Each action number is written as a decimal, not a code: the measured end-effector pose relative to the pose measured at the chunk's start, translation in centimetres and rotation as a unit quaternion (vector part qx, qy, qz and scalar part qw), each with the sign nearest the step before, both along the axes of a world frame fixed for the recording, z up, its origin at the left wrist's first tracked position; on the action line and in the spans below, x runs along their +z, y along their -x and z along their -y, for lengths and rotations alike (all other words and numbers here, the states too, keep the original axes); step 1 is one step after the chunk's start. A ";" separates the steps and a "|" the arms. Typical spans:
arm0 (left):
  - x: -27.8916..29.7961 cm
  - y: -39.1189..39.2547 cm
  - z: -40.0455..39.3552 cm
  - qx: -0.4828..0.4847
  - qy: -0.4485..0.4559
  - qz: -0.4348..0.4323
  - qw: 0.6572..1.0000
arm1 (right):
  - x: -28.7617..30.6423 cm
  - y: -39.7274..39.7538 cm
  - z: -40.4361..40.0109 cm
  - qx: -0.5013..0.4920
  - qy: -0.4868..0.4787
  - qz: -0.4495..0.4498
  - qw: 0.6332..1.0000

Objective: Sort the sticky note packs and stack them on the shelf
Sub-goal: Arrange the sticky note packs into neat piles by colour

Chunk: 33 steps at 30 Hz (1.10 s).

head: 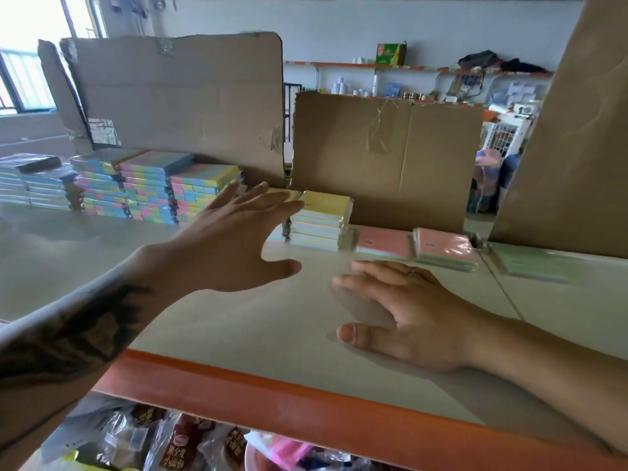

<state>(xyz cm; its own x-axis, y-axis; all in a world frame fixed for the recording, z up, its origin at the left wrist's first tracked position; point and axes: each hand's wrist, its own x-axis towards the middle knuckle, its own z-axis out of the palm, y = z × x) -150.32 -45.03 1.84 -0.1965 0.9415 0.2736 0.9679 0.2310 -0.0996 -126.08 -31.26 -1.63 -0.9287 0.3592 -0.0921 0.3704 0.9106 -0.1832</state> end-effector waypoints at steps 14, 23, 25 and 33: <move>0.4 -18.7 -5.2 -0.071 -0.019 0.076 0.994 | 3.9 -17.7 -5.3 -0.115 -0.045 -0.073 0.990; 0.0 -39.7 -16.0 -0.137 0.040 0.092 0.986 | 5.6 -40.1 -11.7 -0.195 -0.129 -0.052 0.971; 0.0 -43.9 -18.4 -0.151 0.051 0.098 0.982 | 6.2 -44.5 -13.4 -0.207 -0.147 -0.053 0.966; 1.0 -54.2 -25.9 -0.162 0.006 0.116 0.980 | 7.1 -54.1 -20.2 -0.252 -0.177 -0.123 0.943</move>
<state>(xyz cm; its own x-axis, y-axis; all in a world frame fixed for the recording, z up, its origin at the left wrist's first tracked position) -96.13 -19.08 2.79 0.0568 0.9679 0.2449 0.9872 -0.0910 0.1310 -71.99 -11.06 5.47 -0.6095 0.7284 0.3130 0.7583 0.6508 -0.0379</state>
